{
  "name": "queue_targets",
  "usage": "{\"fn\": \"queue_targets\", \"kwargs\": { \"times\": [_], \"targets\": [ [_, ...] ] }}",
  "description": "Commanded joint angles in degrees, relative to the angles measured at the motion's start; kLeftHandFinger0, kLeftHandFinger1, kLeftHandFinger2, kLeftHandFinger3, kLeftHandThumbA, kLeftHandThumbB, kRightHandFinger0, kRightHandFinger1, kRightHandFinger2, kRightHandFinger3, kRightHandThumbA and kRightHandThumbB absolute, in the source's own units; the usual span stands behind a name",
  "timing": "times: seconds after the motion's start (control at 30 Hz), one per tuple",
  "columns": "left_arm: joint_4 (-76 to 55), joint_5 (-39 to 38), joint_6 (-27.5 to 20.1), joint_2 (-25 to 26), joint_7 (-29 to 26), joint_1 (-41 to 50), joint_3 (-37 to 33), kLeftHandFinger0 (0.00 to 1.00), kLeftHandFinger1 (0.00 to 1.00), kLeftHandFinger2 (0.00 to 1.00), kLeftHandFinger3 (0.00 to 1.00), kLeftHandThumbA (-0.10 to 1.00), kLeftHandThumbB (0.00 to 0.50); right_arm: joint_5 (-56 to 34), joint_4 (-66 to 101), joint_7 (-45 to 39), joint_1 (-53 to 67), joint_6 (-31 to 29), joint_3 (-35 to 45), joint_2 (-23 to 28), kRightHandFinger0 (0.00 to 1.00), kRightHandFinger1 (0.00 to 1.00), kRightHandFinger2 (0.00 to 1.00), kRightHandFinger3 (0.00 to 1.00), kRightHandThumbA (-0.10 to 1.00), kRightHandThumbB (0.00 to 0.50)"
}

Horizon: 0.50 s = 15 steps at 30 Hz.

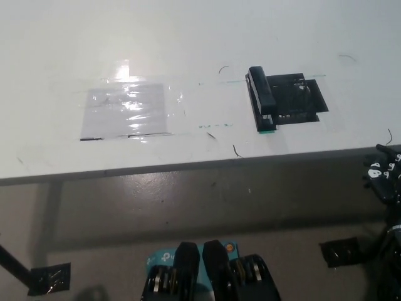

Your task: A stapler is kept infront of the robot on the black mark on the desk and the robot uses its right hand to lift the top of the stapler to open it

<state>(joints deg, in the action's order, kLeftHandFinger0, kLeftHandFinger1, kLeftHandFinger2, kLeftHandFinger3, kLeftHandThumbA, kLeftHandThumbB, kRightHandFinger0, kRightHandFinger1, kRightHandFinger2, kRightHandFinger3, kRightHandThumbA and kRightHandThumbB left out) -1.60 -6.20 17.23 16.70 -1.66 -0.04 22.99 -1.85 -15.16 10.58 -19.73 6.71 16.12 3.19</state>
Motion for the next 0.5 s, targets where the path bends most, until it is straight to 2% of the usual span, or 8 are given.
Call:
{"fn": "queue_targets", "kwargs": {
  "times": [0.0,0.13,0.17,0.23,0.37,0.4,0.47],
  "targets": [
    [-1.5,-0.3,-0.1,0.7,-0.7,-0.8,0.2,0.19,0.20,0.42,0.69,0.50,0.000,0.2,3.6,0.9,-1.9,1.3,-0.9,0.0,0.23,0.27,0.40,0.68,0.21,0.004],
    [-2.0,-0.5,0.5,0.2,-0.6,-0.6,0.0,0.18,0.20,0.42,0.69,0.49,0.000,0.5,5.5,0.1,-3.9,2.0,-2.5,0.1,0.23,0.30,0.45,0.72,0.29,0.022],
    [-1.9,-0.5,0.6,0.2,-0.7,-0.6,0.0,0.18,0.20,0.44,0.72,0.48,0.000,-1.4,6.3,-1.3,-6.7,1.9,-3.1,-0.7,0.26,0.32,0.46,0.74,0.21,0.000],
    [-1.8,-0.2,0.7,0.0,-0.9,-0.8,-0.2,0.19,0.21,0.44,0.73,0.48,0.000,-1.7,7.2,-1.9,-8.0,2.2,-3.8,-0.7,0.28,0.33,0.49,0.77,0.18,0.000],
    [-1.8,-0.7,0.2,-0.2,-0.5,-0.7,-0.1,0.20,0.20,0.43,0.70,0.45,0.000,-1.7,9.1,-1.3,-11.8,4.5,-4.9,-1.4,0.34,0.38,0.51,0.80,0.23,0.000],
    [-1.4,-0.7,-0.1,-0.2,-0.6,-0.9,0.0,0.18,0.19,0.41,0.68,0.45,0.000,-3.0,9.4,-1.2,-14.8,5.5,-4.8,-2.3,0.36,0.37,0.47,0.76,0.24,0.001],
    [-1.4,-0.3,0.0,-0.2,-0.6,-0.9,-0.1,0.19,0.20,0.41,0.66,0.44,0.000,-4.4,9.4,-1.4,-16.0,6.3,-4.5,-2.9,0.39,0.39,0.48,0.77,0.23,0.000]
  ]
}}
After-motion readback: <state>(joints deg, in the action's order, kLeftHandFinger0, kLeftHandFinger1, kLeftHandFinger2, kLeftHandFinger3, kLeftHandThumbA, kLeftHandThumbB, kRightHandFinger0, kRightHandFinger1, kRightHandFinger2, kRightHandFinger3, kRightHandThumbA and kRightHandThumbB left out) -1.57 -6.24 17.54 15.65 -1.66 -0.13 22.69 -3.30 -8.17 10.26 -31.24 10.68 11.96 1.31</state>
